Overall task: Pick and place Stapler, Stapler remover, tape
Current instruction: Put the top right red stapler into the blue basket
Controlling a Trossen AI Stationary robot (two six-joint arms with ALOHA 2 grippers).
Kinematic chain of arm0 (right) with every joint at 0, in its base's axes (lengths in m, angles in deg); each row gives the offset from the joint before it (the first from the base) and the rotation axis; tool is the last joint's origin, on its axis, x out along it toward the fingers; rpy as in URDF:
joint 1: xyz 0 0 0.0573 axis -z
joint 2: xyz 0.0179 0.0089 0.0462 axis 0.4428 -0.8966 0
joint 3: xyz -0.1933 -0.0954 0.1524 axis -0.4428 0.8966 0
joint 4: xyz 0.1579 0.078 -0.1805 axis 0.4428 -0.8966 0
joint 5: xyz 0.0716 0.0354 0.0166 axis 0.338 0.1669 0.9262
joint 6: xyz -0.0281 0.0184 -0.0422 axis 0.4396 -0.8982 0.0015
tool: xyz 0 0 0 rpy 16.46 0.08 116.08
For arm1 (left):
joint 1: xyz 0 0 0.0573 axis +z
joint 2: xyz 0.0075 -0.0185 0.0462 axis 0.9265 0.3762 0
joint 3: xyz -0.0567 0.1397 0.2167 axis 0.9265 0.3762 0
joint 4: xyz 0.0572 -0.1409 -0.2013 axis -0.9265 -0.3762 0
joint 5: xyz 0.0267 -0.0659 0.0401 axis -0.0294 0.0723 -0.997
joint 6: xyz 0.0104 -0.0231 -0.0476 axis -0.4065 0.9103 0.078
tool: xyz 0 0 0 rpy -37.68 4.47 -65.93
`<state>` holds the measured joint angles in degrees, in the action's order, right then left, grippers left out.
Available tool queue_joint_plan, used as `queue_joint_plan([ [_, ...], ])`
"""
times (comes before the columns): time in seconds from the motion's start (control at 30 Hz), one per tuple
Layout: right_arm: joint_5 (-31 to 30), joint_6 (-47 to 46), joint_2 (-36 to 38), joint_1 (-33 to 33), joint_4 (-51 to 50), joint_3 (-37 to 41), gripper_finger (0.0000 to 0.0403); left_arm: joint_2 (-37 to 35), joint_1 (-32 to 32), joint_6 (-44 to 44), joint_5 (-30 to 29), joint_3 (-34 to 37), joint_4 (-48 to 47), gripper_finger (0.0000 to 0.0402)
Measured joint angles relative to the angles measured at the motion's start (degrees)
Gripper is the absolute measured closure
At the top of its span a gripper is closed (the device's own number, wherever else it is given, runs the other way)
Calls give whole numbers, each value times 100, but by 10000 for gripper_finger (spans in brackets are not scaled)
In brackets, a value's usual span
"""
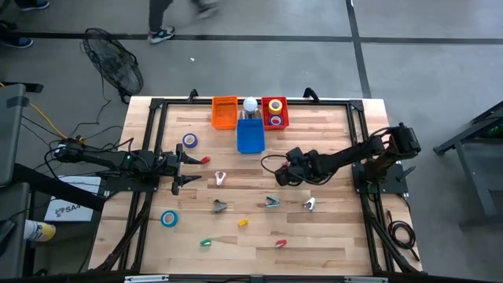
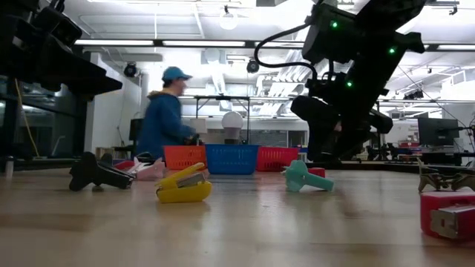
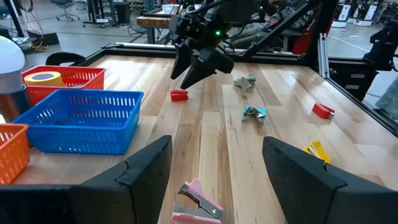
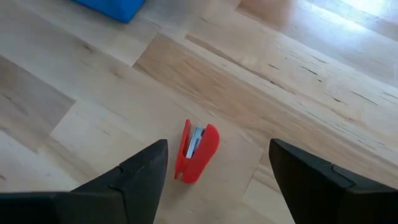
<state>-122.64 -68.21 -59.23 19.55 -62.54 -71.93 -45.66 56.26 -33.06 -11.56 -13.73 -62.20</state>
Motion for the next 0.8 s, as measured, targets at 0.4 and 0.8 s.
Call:
queue_joint_plan([
  [0.4, 138, 71, -340, -3, 491, 0, 130, 2, -1, 0, 0, 0, 0, 156],
  [0.8, 14, 82, -742, 36, 680, -6, 144, 1, -1, 1, 0, 0, 0, 156],
])
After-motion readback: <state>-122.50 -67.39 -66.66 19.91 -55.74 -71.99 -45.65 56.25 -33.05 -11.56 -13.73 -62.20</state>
